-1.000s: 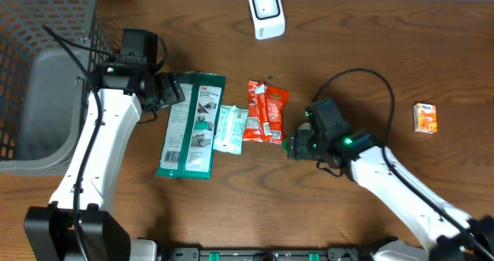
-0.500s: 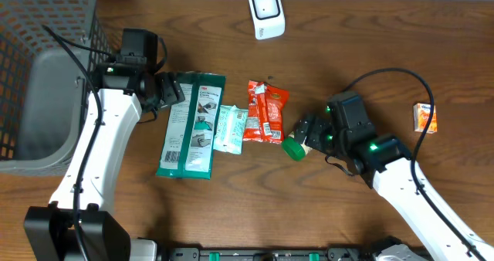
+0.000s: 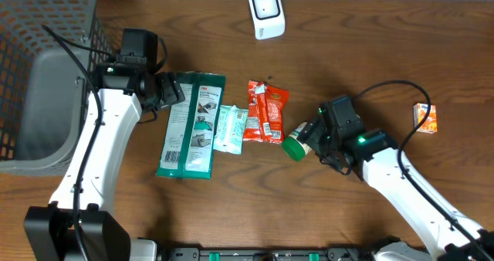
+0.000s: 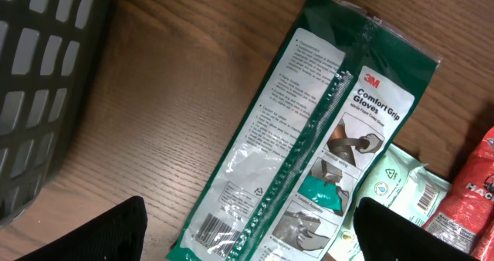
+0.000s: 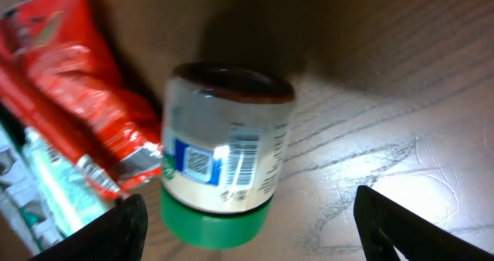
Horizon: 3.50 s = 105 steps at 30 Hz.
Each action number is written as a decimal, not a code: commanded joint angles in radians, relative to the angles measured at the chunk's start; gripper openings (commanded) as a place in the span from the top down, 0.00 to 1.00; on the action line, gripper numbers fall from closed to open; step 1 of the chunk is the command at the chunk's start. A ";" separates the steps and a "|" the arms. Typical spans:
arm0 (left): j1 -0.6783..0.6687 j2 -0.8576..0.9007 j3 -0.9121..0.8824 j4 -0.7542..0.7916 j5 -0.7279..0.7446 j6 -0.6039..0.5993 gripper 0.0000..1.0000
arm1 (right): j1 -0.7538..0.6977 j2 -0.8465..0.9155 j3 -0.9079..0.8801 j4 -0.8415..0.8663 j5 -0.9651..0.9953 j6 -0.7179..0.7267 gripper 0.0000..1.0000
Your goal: Scan the item barcode
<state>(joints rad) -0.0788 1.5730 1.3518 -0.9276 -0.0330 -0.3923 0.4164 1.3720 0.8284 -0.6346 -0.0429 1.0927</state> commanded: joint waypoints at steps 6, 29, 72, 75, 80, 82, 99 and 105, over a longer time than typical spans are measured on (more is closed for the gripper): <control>0.004 -0.004 0.017 -0.003 -0.013 0.005 0.14 | 0.052 0.046 -0.013 0.022 0.034 0.054 0.19; 0.004 -0.004 0.017 -0.003 -0.013 0.005 0.14 | -0.025 -0.003 0.102 0.061 0.023 -1.046 0.79; 0.004 -0.004 0.017 -0.003 -0.013 0.005 0.14 | 0.214 0.148 0.020 0.031 0.143 0.330 0.01; 0.004 -0.004 0.017 -0.003 -0.013 0.005 0.14 | 0.215 0.197 0.020 0.064 0.142 0.332 0.07; 0.004 -0.004 0.017 -0.003 -0.013 0.005 0.14 | 0.221 0.241 0.020 0.093 0.140 0.332 0.19; 0.004 -0.004 0.017 -0.003 -0.013 0.005 0.14 | 0.220 0.240 0.020 0.092 0.147 0.331 0.22; 0.004 -0.004 0.017 -0.003 -0.013 0.006 0.14 | 0.219 0.074 0.021 0.058 0.217 -0.199 0.35; 0.004 -0.004 0.017 -0.003 -0.013 0.005 0.14 | 0.212 0.011 0.021 0.032 0.218 -0.303 0.38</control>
<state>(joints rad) -0.0788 1.5730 1.3518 -0.9276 -0.0326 -0.3923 0.6277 1.4307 0.8516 -0.6060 0.1478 0.9123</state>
